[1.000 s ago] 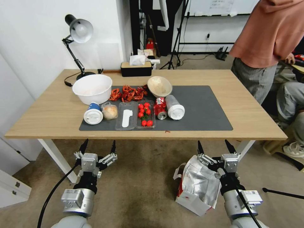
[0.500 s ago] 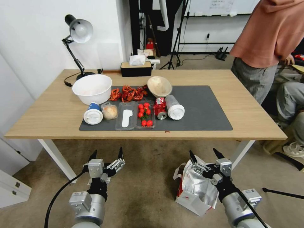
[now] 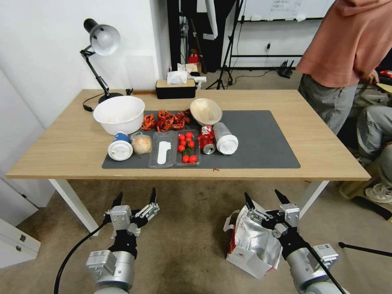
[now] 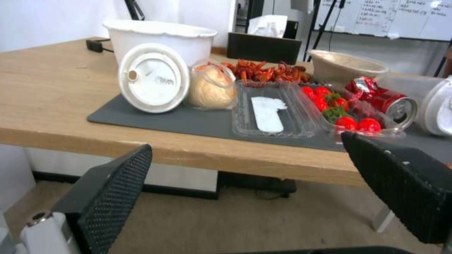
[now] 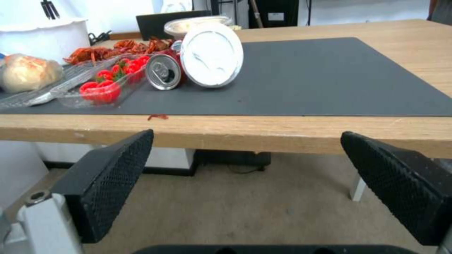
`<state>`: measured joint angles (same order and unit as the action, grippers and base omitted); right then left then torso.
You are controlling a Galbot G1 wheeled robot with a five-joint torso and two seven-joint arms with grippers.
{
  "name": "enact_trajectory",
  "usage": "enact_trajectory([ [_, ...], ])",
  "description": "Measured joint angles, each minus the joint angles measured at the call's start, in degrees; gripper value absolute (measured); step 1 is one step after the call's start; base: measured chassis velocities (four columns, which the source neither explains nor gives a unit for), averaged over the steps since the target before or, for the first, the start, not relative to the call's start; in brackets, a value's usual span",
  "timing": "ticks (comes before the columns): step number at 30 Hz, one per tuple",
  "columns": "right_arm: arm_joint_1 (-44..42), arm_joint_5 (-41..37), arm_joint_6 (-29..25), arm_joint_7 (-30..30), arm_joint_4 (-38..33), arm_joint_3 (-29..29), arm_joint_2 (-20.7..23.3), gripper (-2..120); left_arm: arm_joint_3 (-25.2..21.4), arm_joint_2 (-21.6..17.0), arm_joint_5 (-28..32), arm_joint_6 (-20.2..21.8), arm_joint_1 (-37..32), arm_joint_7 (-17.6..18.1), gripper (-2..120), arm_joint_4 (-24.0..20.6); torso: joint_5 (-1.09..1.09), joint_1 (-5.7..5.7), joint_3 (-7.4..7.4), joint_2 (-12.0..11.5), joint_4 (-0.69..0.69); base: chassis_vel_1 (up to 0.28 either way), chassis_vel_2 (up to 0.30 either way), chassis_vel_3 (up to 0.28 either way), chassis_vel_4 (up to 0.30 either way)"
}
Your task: Pick up the food delivery bag from the floor and place it on the table.
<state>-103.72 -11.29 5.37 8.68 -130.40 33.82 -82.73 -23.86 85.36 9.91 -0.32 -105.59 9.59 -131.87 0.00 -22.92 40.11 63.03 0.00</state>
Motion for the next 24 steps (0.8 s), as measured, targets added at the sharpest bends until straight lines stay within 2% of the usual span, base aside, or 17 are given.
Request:
enact_trajectory([
  [5,-0.03,0.00,-0.07,-0.01,-0.31,0.00,-0.21,100,-0.19,-0.16,0.02,-0.97,-0.06,-0.38,100,-0.09,0.00,0.00,0.00,0.00,0.00,0.000,0.000,0.000,0.000],
  [13,-0.29,0.17,-0.52,-0.10,-0.62,0.11,-0.50,100,-0.47,-0.37,0.78,-4.96,-0.21,-2.23,100,0.88,0.00,0.00,0.00,0.00,0.00,0.000,0.000,0.000,0.000],
  [20,-0.45,0.19,-5.49,0.06,-0.74,-0.06,-1.21,100,-1.05,-0.89,2.02,-8.04,-0.15,-3.57,100,1.96,0.00,0.00,0.00,0.00,0.00,0.000,0.000,0.000,0.000],
  [24,-0.40,-0.19,-5.94,0.11,-0.77,0.25,-1.07,100,-1.08,-0.88,2.11,-8.80,-0.16,-3.58,100,2.31,0.00,0.00,0.00,0.00,0.00,0.000,0.000,0.000,0.000],
])
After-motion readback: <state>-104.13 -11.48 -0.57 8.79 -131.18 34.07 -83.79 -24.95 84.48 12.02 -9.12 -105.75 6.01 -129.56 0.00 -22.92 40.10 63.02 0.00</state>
